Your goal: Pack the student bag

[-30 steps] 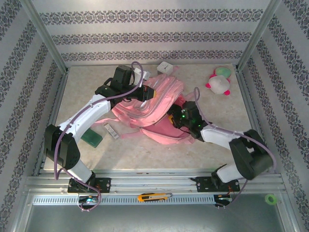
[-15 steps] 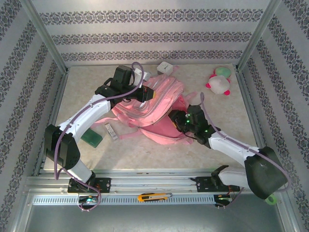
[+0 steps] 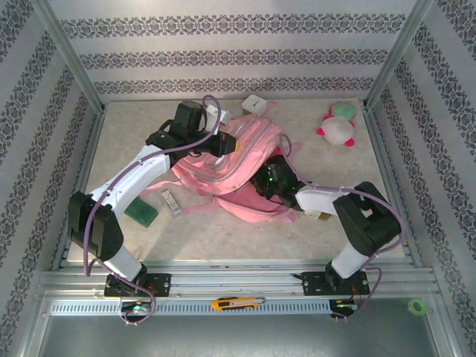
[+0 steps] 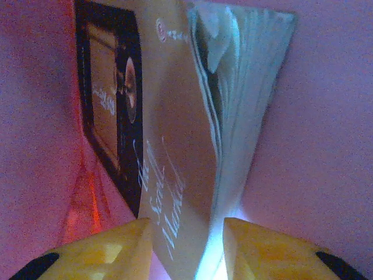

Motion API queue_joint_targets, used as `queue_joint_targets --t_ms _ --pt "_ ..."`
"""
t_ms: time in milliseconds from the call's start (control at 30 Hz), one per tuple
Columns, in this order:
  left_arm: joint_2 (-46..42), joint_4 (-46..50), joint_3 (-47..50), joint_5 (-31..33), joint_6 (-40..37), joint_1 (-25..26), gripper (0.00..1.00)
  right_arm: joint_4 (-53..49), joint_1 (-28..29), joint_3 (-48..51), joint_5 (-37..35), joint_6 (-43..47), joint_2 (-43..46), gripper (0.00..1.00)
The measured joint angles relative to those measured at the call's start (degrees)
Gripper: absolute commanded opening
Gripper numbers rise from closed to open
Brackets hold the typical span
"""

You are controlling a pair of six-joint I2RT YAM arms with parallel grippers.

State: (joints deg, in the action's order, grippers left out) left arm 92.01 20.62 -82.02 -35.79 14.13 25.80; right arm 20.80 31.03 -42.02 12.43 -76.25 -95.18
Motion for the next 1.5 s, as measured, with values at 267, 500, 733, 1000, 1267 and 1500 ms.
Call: queue_joint_targets --t_ms 267,500,733,1000,1267,1500 --pt "0.04 0.02 0.0 0.68 -0.04 -0.81 0.0 3.08 0.0 -4.81 0.0 -0.2 -6.58 0.21" --pt "0.22 0.66 0.0 1.36 -1.09 -1.18 0.0 6.88 0.0 -6.03 0.0 0.39 -8.2 0.28" --pt "0.22 2.58 0.0 3.04 -5.84 -1.18 0.0 7.8 -0.02 2.43 -2.01 2.89 3.43 0.54" --pt "0.22 3.39 1.16 3.85 -12.52 -1.16 0.0 -7.82 -0.66 10.45 -4.24 8.83 30.27 0.57" --pt "1.25 4.74 2.95 4.98 -19.28 -0.57 0.05 -27.63 -5.44 8.85 -5.68 16.41 51.19 0.6" --pt "5.53 7.69 2.93 4.96 -23.12 1.38 0.46 -35.04 -6.45 2.71 -1.86 26.73 47.89 0.6"
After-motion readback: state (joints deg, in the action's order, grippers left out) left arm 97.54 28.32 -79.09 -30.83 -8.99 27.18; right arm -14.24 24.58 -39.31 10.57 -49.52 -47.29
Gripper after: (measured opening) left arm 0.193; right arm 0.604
